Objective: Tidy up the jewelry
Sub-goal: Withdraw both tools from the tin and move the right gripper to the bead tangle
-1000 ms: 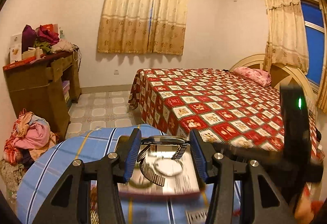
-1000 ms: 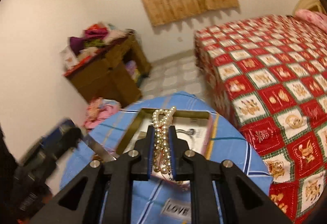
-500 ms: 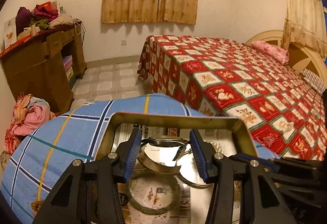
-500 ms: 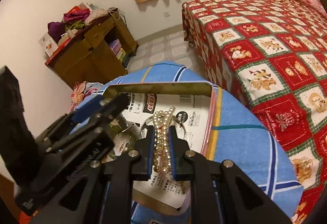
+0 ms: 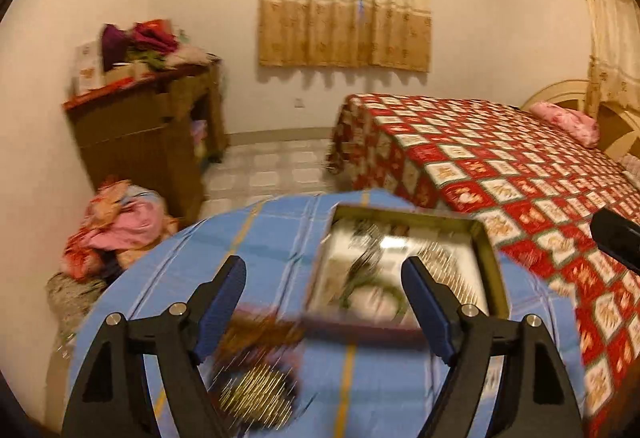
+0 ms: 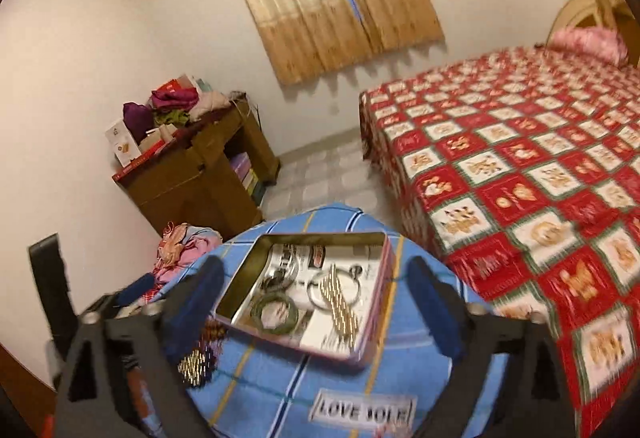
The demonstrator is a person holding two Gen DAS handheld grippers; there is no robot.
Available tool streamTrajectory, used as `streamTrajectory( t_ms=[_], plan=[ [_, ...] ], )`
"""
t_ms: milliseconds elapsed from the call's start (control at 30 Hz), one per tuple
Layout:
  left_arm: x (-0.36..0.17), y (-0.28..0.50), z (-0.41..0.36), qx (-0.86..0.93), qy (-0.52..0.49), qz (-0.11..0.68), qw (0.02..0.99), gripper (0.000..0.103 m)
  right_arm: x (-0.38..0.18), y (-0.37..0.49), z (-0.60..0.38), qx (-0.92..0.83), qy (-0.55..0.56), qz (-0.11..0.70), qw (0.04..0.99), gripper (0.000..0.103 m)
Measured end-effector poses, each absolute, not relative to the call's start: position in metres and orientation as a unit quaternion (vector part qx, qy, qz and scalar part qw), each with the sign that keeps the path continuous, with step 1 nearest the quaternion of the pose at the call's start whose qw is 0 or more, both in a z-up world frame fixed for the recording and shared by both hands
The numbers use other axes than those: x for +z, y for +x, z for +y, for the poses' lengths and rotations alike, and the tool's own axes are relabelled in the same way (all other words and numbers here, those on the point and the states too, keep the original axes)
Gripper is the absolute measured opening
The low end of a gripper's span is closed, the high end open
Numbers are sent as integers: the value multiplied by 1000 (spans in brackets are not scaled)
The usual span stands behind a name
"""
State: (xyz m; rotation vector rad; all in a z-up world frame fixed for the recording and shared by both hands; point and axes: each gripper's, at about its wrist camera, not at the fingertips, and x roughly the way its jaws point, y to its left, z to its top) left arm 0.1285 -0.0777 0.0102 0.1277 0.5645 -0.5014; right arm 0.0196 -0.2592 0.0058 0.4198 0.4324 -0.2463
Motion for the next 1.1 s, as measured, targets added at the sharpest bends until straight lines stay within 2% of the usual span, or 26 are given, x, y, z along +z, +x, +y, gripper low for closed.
streamTrajectory(
  t_ms=[300,333,400,767,900,1100],
  plan=[
    [-39,54,7,-168,55,323,930,80,-62,12,-199,-66,225,330,914,99],
    [-45,50,17,-159,45,333,928,80,-63,10,-195,-58,229,332,913,97],
    [-53,48,27,-154,29,346,925,80,-63,8,-185,-46,220,334,916,86],
    [-66,41,47,-131,-1,353,927,80,-71,-1,-155,-31,186,349,918,75],
    [-73,43,50,-119,4,357,927,80,-75,3,-151,-21,181,360,915,62],
    [-85,49,56,-113,-7,370,922,80,-76,14,-147,-8,176,366,914,59]
  ],
)
